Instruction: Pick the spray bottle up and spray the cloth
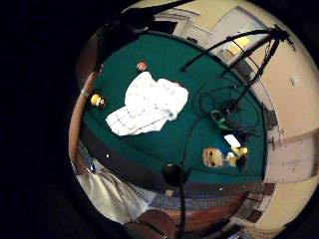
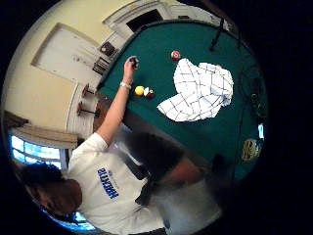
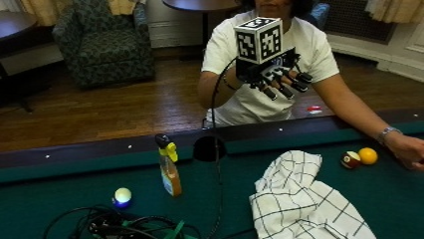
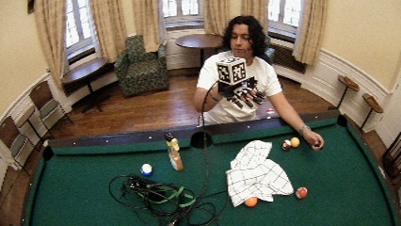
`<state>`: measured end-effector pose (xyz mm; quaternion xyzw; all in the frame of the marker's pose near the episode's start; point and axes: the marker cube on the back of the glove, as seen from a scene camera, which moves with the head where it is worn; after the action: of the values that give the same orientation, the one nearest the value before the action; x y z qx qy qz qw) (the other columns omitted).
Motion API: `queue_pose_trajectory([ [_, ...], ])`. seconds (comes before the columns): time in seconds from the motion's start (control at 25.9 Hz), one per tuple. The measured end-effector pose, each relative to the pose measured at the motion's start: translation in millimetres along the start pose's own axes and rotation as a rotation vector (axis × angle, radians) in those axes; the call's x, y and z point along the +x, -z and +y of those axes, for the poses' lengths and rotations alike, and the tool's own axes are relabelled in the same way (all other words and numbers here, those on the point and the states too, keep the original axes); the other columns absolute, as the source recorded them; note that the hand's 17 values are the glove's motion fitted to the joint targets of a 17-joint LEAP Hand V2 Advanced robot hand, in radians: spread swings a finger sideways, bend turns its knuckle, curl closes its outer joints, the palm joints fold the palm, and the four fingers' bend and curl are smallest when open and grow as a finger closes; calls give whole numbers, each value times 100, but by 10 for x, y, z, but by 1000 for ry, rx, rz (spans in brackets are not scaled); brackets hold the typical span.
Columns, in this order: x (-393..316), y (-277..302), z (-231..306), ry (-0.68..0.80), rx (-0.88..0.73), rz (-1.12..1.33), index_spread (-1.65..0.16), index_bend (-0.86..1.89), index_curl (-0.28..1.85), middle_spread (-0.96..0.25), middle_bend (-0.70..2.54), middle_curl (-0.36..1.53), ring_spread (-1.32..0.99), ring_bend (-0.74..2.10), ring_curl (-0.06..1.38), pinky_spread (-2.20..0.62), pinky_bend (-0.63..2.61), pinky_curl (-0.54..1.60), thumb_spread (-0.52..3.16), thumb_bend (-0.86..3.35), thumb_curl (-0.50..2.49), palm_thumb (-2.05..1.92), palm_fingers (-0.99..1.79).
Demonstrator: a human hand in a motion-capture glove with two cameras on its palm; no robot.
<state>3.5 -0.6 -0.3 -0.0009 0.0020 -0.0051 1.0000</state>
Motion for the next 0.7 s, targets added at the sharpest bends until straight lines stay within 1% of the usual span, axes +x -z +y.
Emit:
queue_pose_trajectory([
  [0.12, 35, -5, 20, -3, 2, -2, -29, 17, 8, -4, 18, 6, 1, 34, 9, 14, 42, 13, 49, 8, 8, 19, 38],
  [0.27, 120, -31, 115, -30, 13, -13, -36, 17, 12, -5, 18, 10, 1, 36, 13, 18, 43, 18, 66, 7, 11, 21, 37],
  [0.7, 557, -46, 419, -151, 27, -17, -43, 16, 19, -4, 19, 17, 1, 36, 18, 22, 43, 24, 88, 1, 18, 26, 38],
])
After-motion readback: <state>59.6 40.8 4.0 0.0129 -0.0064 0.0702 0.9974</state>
